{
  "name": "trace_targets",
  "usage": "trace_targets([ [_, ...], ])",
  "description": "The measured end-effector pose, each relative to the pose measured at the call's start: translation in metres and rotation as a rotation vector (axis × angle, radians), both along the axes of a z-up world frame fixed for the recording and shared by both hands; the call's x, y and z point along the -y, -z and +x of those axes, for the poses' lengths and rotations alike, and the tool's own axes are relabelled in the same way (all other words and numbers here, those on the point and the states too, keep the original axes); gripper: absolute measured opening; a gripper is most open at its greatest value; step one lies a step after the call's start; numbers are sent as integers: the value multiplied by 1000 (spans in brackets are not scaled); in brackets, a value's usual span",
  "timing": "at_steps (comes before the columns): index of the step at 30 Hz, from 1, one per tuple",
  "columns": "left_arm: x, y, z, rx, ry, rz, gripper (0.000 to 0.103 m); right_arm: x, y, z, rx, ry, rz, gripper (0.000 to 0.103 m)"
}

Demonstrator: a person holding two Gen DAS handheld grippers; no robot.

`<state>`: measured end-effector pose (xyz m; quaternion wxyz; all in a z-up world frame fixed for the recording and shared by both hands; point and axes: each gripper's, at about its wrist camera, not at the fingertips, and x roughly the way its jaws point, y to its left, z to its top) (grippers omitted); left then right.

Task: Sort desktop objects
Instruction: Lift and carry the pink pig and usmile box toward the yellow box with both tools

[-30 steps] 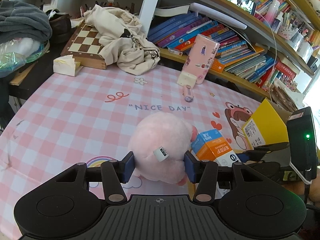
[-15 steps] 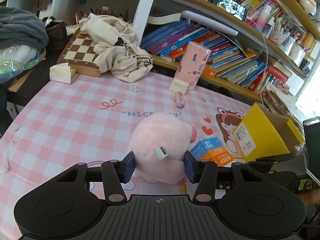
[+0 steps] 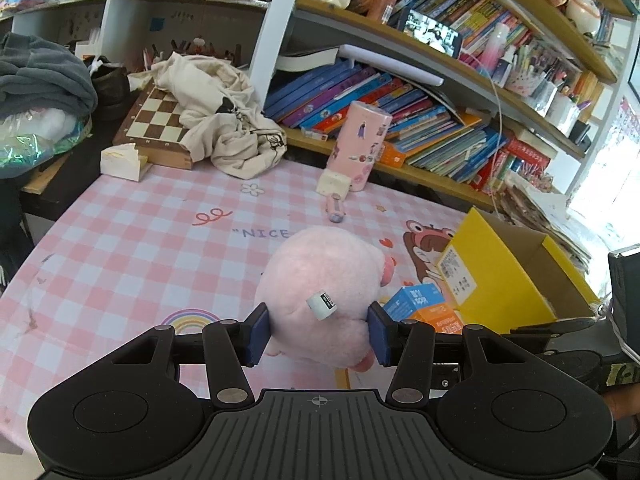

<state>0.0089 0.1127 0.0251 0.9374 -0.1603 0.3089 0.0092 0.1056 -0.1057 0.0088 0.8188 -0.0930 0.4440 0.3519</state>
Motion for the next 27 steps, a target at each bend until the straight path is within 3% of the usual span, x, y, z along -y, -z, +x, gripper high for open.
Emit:
trace_targets([
  [27, 34, -18, -39, 75, 103, 8, 49, 47, -21, -56, 27, 59, 40, 50],
])
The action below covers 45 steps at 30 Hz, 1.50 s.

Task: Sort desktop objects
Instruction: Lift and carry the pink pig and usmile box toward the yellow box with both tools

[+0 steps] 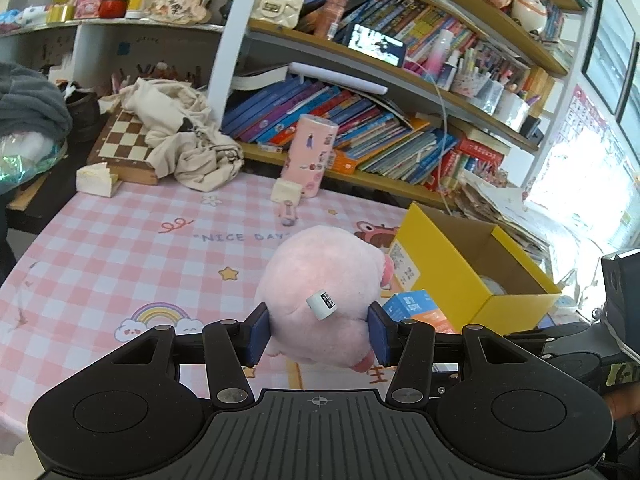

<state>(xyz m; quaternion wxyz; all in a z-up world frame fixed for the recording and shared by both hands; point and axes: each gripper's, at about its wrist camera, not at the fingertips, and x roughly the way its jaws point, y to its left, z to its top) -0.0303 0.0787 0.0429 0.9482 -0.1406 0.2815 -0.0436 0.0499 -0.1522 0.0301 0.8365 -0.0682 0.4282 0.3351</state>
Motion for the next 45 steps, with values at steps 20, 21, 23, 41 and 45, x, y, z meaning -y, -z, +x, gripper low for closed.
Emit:
trace_targets([
  [20, 36, -11, 4, 44, 105, 30, 49, 39, -12, -12, 16, 79, 7, 50],
  [21, 39, -12, 5, 46, 110, 30, 49, 41, -13, -12, 18, 82, 7, 50],
  [23, 43, -13, 6, 52, 123, 33, 49, 46, -14, -13, 19, 92, 10, 50],
  [41, 104, -18, 27, 84, 353, 61, 48, 113, -21, -29, 20, 297, 44, 50],
  [45, 117, -19, 33, 92, 395, 58, 48, 130, -23, -32, 24, 349, 50, 50],
])
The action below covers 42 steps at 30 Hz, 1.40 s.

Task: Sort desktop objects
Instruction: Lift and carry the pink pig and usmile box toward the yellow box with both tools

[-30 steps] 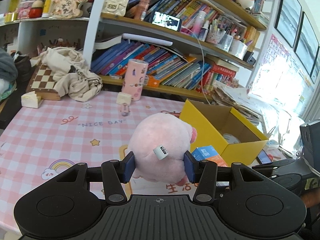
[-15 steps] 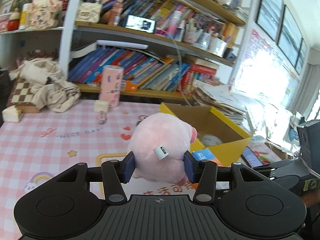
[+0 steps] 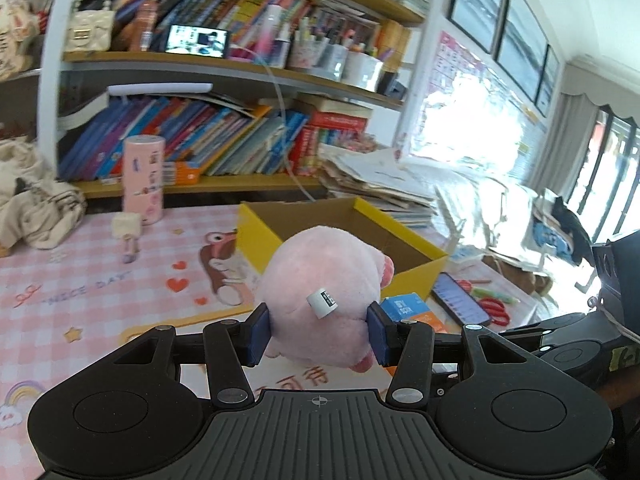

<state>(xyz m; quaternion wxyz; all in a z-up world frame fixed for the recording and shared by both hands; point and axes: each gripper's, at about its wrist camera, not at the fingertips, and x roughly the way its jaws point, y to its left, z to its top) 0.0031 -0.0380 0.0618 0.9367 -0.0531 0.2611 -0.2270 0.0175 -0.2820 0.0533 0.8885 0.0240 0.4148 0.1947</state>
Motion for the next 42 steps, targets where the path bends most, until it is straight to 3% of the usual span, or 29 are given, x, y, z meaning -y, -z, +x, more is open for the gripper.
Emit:
trace_targets([
  [23, 53, -10, 40, 34, 150, -16, 48, 62, -21, 12, 61, 179, 26, 50],
  [33, 63, -14, 65, 47, 106, -24, 48, 74, -33, 53, 102, 142, 21, 50],
  [42, 75, -15, 95, 53, 16, -26, 48, 82, -38, 104, 116, 44, 25, 50],
])
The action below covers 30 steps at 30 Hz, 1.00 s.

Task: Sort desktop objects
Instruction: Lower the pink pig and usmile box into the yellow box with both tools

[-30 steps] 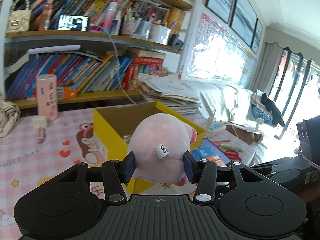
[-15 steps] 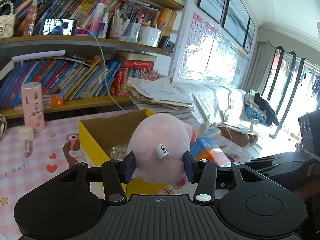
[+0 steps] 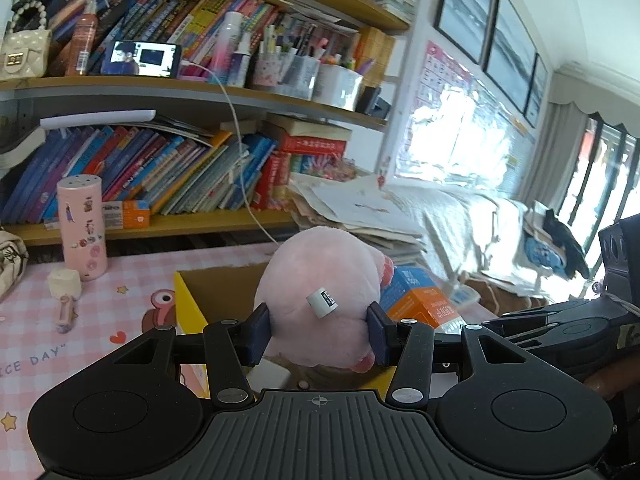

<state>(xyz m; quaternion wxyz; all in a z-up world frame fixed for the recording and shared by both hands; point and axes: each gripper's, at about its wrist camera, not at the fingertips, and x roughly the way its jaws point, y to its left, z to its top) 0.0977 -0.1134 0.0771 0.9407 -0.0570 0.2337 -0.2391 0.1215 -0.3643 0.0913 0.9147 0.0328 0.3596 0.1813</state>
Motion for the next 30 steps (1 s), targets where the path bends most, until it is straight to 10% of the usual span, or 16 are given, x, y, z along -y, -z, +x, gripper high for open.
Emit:
trace_targets([
  [30, 55, 48, 79, -207, -196, 215, 48, -4, 53, 182, -117, -328, -98, 50],
])
